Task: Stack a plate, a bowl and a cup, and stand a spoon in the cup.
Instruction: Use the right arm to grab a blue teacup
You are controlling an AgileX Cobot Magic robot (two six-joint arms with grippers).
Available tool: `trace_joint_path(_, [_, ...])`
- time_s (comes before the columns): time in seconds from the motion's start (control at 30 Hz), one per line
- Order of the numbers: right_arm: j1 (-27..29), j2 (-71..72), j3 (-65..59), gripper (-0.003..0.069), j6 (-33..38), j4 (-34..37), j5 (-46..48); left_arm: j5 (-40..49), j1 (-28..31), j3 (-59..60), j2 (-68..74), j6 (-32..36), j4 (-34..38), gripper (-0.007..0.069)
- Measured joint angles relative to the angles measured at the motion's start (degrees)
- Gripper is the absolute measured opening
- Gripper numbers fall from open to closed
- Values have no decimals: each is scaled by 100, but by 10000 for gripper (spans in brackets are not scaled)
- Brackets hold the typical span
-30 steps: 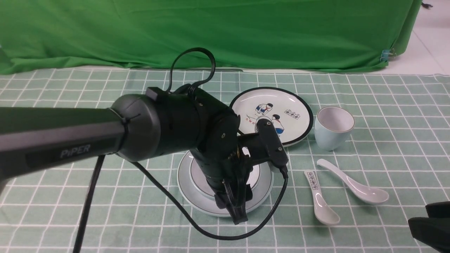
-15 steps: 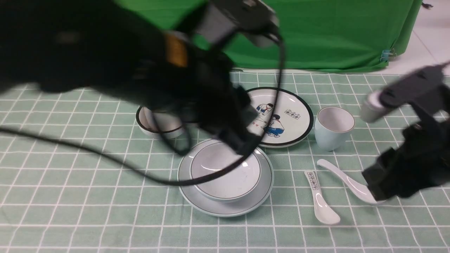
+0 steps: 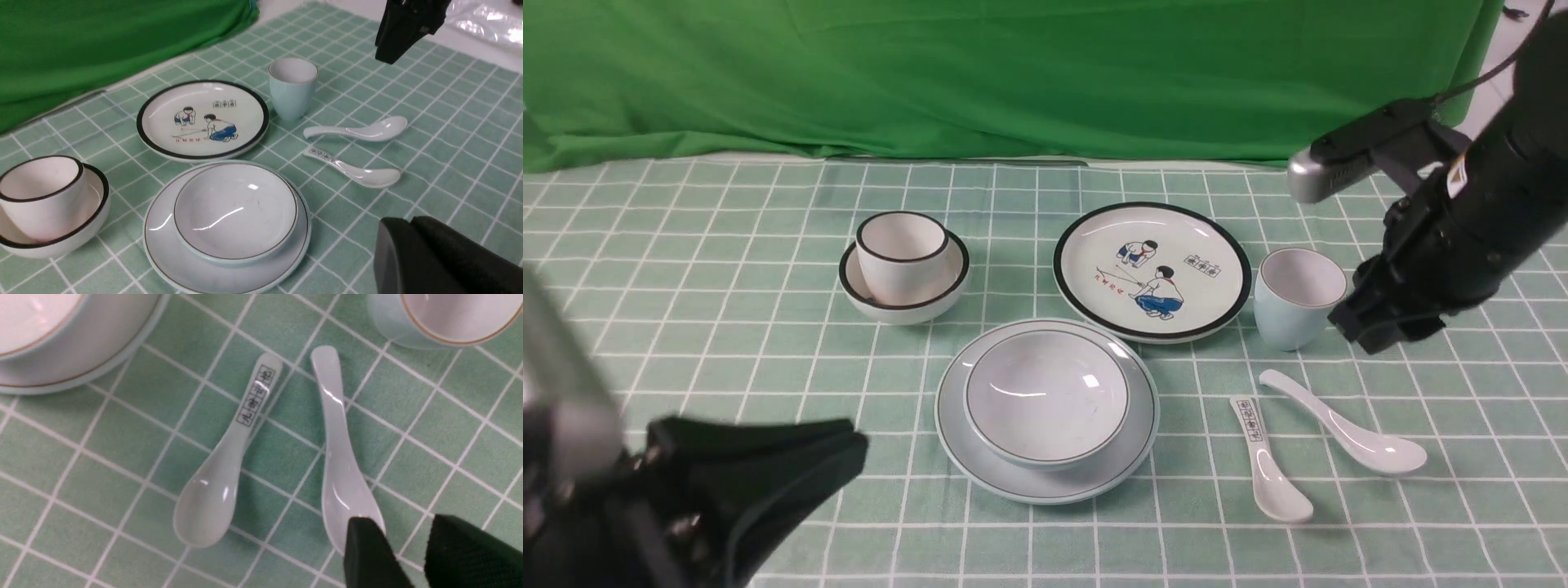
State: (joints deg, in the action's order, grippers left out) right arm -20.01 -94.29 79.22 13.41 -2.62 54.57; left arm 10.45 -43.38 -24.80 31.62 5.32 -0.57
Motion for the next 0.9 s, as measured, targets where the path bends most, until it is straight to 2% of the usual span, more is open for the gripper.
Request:
trace_joint_path(0.1, [153, -484, 451, 251, 116, 124, 104, -732, 0, 559, -366, -7, 1, 10])
trace_joint_path(0.17, [173, -644, 647, 255, 130, 162, 132, -899, 0, 705, -482, -20, 6, 10])
trace_joint_path(0.27, [210, -1094, 1114, 304, 157, 223, 298, -1130, 0, 857, -557, -28, 14, 10])
trace_joint_path(0.37, [212, -1549, 1657, 392, 316, 601, 481, -1147, 0, 873, -557, -57, 20, 10])
trace_joint_path(0.43, [212, -1742, 1859, 411, 447, 828, 501, -1158, 0, 873, -557, -57, 20, 10])
trace_joint_path(0.8, [254, -2597, 2292, 419, 709, 886, 100, -1158, 0, 873, -557, -133, 20, 10])
trace_joint_path(0.9, [265, -2761, 2292, 384, 719, 846, 10, -1130, 0, 873, -557, -134, 20, 10])
